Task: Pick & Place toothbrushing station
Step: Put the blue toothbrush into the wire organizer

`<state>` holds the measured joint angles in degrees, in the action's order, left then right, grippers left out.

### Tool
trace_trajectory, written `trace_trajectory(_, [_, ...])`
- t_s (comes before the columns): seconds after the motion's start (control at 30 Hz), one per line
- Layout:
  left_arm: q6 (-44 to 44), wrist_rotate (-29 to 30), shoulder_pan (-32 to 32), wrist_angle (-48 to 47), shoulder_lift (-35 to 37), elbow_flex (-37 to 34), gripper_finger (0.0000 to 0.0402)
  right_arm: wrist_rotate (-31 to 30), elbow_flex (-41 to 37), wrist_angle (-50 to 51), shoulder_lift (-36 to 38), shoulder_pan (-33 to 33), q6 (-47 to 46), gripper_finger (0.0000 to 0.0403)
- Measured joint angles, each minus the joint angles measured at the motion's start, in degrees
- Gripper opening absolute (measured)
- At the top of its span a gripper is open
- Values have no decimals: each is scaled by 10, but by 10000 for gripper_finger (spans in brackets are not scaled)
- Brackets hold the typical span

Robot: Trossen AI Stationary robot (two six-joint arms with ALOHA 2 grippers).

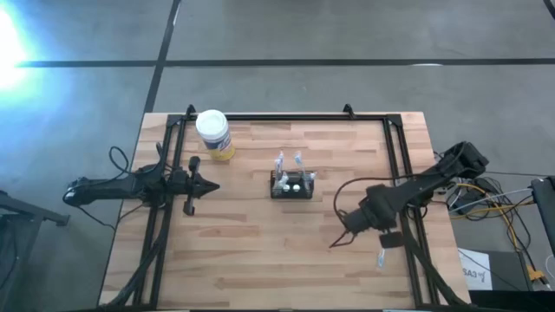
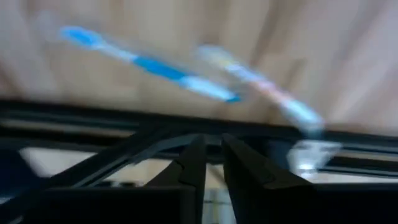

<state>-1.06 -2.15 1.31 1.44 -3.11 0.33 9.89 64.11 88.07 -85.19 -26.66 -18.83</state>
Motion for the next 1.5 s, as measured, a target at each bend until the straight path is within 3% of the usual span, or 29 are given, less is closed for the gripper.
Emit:
trace_trajectory(0.13, [0,0,0,-1,0,0,7,76,-33,-47,4,-10,-25,73])
trace_trajectory(0.23, [0,0,0,-1,0,0,12,104,-46,-93,4,-13,-109,87])
trace_trajectory(0.43, [-3,-3,0,-1,0,0,13,113,-63,-171,7,-12,-368,103])
trace_trajectory(0.67, [-7,-14,0,-1,0,0,7,116,-77,-219,8,-36,-541,105])
trace_trajectory(1.1, [18,-22,0,-5,-2,0,8,123,-127,-276,12,-103,-784,146])
trace_trajectory(1.37, [43,-32,0,-6,-1,0,13,84,-176,-385,17,-129,-882,181])
trace_trajectory(1.5, [55,-34,0,-6,-2,0,14,80,-201,-390,17,-133,-912,201])
